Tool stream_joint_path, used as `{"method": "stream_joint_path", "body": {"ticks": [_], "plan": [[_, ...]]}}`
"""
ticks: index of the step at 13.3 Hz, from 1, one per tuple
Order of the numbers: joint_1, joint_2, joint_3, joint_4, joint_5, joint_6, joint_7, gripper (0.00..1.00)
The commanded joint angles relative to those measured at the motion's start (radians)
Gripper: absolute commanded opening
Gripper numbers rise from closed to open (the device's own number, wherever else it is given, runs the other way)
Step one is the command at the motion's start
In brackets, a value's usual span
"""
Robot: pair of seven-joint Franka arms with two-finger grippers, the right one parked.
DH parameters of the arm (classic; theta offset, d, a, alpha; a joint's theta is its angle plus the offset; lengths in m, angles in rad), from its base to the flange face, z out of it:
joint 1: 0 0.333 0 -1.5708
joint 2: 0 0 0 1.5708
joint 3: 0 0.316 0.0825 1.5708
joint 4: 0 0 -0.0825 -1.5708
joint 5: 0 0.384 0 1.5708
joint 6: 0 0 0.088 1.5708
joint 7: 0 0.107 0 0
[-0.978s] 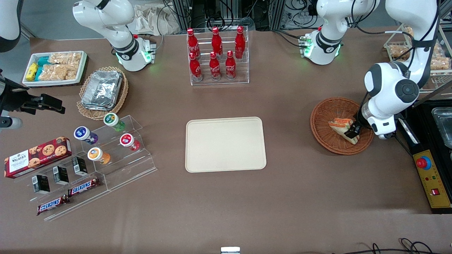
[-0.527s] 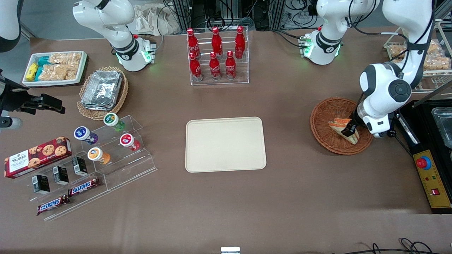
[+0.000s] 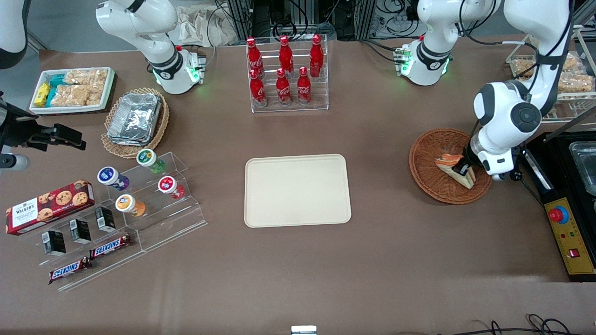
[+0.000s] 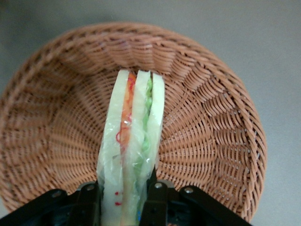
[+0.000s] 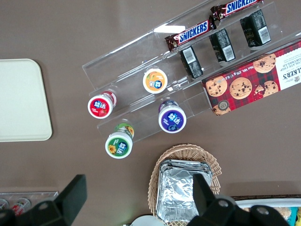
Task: Place sandwich from basket to tray
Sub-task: 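Lift the sandwich up out of the basket with the left gripper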
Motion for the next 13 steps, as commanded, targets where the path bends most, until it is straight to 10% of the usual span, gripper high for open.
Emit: {"method": "stream_joint_path", "body": {"ticks": [1,7,13], "plan": [[0.003,-0.067,-0.008,0.057,0.099,-0.135,0.027,0.0],[0.006,-0.05,-0.037,0.526,0.063,-0.66,0.466,0.0],[0.006,0.034,-0.111,0.876,-0.158,-0.848,0.702,0.0]]}}
